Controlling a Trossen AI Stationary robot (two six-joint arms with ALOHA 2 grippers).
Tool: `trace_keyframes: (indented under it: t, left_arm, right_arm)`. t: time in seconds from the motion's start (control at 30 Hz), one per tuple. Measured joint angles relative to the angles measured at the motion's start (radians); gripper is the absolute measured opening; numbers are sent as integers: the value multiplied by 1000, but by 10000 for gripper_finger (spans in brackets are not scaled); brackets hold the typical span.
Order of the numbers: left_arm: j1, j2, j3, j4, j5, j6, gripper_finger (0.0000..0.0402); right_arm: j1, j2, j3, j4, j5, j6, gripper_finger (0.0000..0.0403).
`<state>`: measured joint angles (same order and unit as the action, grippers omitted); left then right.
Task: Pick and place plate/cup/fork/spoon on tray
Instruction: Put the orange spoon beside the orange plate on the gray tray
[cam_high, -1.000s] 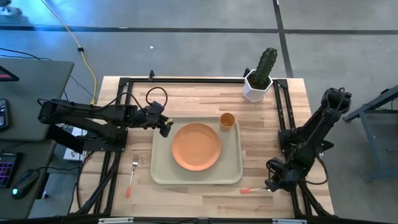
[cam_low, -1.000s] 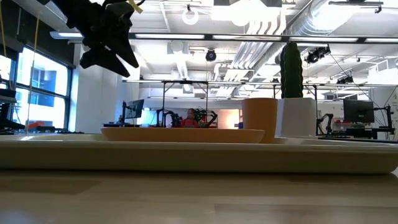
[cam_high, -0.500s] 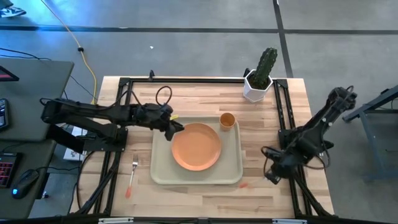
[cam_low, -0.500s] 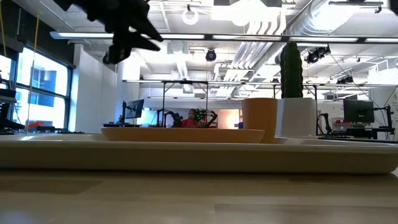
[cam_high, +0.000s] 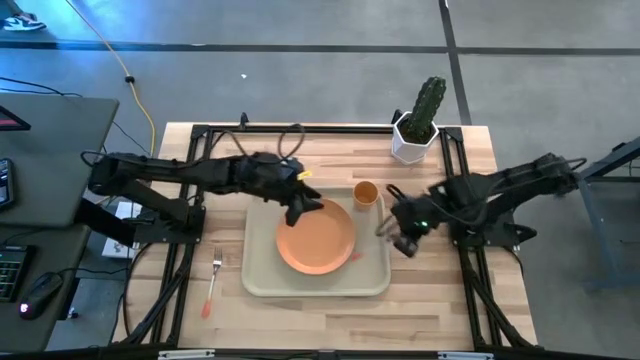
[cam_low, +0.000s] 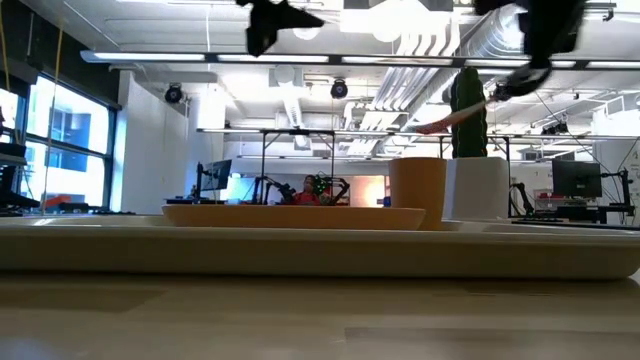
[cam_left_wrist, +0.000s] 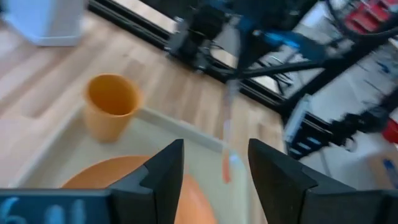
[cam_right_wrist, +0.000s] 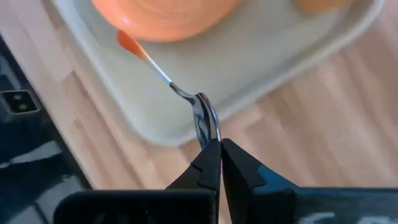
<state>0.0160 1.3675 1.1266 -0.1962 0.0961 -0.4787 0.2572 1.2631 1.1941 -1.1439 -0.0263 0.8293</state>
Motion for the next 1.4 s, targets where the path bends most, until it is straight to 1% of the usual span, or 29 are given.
trace_keyframes:
  t: [0.13, 0.2, 0.3, 0.4, 0.5, 0.6, 0.73, 0.87, 0.93, 1.07, 1.13, 1.2, 1.4]
  left_arm:
    - [2, 77, 86, -20, 82, 2, 169]
    - [2, 108, 119, -26, 106, 2, 167]
    - [3, 145, 153, -25, 115, 9, 166]
    - [4, 191, 181, -25, 186, 27, 166]
    - [4, 238, 206, -19, 240, 30, 161]
    - [4, 265, 209, -21, 256, 20, 156]
    - [12, 278, 209, -24, 248, 10, 149]
    - [23, 282, 209, -28, 158, 28, 141]
    - [28, 281, 209, -26, 135, 51, 136]
    - [31, 283, 209, -35, 136, 84, 132]
    - [31, 298, 211, -37, 164, 96, 131]
    - [31, 303, 208, -76, 187, 97, 131]
    - [37, 303, 209, -37, 157, 115, 131]
  right_arm:
    - [-36, 84, 83, -3, -8, -148, 0]
    - [-54, 117, 129, 0, -8, -215, 0]
    - [-94, 164, 208, 3, -4, -305, 0]
    - [-136, 200, 281, 3, -1, -385, 0]
    - [-174, 225, 333, 3, 2, -444, 0]
    - [-200, 230, 362, 5, 18, -478, 0]
    - [-223, 230, 364, 10, 17, -499, 0]
    - [-231, 230, 364, 24, -6, -537, 0]
    - [-231, 230, 364, 39, -8, -542, 0]
    - [-231, 230, 364, 70, -12, -543, 0]
    - [-231, 230, 364, 79, -13, -550, 0]
    - [-231, 230, 364, 92, -13, -550, 0]
    - [-231, 230, 364, 115, -32, -559, 0]
